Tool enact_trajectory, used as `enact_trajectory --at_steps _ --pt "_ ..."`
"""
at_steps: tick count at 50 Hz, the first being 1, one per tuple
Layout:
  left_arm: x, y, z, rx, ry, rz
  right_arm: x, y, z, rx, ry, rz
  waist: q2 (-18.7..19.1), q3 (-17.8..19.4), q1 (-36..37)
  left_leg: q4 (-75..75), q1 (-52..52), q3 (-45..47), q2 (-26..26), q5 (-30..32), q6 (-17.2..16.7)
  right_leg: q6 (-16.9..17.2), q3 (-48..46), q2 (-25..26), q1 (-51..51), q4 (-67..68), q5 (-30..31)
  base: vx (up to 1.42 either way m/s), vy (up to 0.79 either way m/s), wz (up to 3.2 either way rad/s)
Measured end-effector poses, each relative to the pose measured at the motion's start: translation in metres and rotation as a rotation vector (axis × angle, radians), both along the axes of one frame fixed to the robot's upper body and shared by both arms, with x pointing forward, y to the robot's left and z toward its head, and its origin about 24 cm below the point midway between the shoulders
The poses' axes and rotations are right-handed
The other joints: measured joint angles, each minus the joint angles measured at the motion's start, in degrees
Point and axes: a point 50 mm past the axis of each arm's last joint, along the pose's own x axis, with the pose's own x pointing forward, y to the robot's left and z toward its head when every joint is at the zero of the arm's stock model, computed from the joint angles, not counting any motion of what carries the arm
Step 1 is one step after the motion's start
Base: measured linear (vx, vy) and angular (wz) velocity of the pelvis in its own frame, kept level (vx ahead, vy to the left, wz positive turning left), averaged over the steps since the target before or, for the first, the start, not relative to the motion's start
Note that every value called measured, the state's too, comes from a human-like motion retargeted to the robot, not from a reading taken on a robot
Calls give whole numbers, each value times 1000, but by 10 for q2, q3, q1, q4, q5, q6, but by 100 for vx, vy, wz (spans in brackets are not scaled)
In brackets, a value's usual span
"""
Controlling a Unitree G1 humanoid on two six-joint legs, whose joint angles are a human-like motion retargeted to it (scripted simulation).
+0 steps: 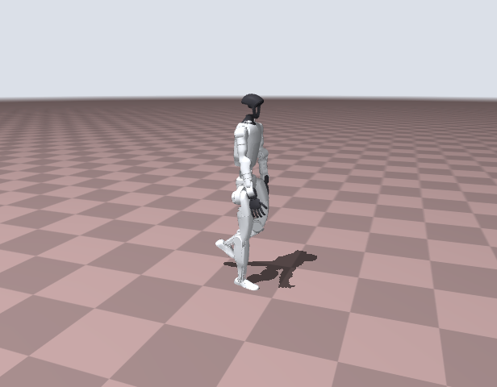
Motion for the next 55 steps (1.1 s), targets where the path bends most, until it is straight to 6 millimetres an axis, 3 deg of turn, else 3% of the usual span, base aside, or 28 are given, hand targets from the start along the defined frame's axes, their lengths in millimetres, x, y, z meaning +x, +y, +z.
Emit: enact_trajectory --at_steps 5,8,10,12,13,18,20,24,30,35,39,43,47,52,55 --pt "-78 10 -7 -3 154 143 69 4 38 -76 -237 74 -11 7 78 -69 -71 42 -3 -59 21 5 36 -7 20 26 -37 53 0 -64" --pt "-110 14 -6 11 214 191 105 6 65 -113 -361 125 -11 11 113 -217 -85 72 -13 -35 12 4 50 -7 33 37 -58 52 6 -49" --pt "-124 15 -5 26 219 244 125 8 84 -141 -450 155 -3 12 130 -346 -83 94 -17 6 5 3 54 0 47 42 -71 54 9 -32" --pt "-139 13 -4 30 200 319 140 11 102 -165 -563 145 27 24 131 -365 -96 129 24 12 -52 0 41 23 77 74 -105 59 11 -18" --pt "-142 11 -4 29 194 347 147 13 110 -169 -602 158 35 24 135 -424 -95 139 25 28 -60 2 42 31 87 74 -110 57 15 -19" --pt "-136 4 -6 1 113 507 165 22 132 -182 -713 197 50 23 141 -619 -89 151 13 76 -83 7 46 39 131 77 -131 58 18 -16" --pt "-119 5 -8 -5 72 592 165 21 131 -217 -676 226 43 25 144 -632 -87 143 9 87 -68 4 55 34 156 48 -122 61 19 -11" --pt "-95 5 -9 -26 29 463 144 32 102 -149 -589 230 38 4 139 -632 -48 188 15 114 -76 -11 66 32 161 105 -115 68 23 -16" --pt "-34 6 -5 -22 -59 250 73 36 35 -99 -287 263 44 -26 92 -632 17 155 10 90 -66 -33 67 34 117 310 -5 68 30 37" --pt "52 8 15 64 -217 -9 2 25 -4 -96 -36 183 45 -45 42 -625 42 115 -2 50 -61 -47 61 23 -44 585 76 56 24 63" --pt "133 7 52 146 -443 -101 -43 13 -18 -81 87 57 55 -40 -2 -614 68 83 -7 25 -68 -70 51 26 -137 650 24 51 17 73" --pt "204 -1 104 143 -704 -72 -76 4 -25 -39 161 -35 70 -28 -53 -604 98 49 -7 5 -72 -90 5 15 -183 572 -42 50 12 81" --pt "251 -13 157 75 -947 -14 -100 -1 -28 9 217 -91 75 -18 -100 -594 126 19 -15 -15 -77 -83 -46 13 -184 371 -41 50 5 74" --pt "280 -26 205 -11 -1176 43 -118 -1 -31 39 306 -117 50 9 -142 -588 185 -16 -45 -43 -81 -25 -62 28 -130 17 100 56 -3 62" --pt "283 -30 212 -21 -1201 18 -124 5 -33 66 358 -80 43 20 -146 -588 219 -20 -46 -57 -86 13 -80 37 -143 -51 98 59 -7 11"
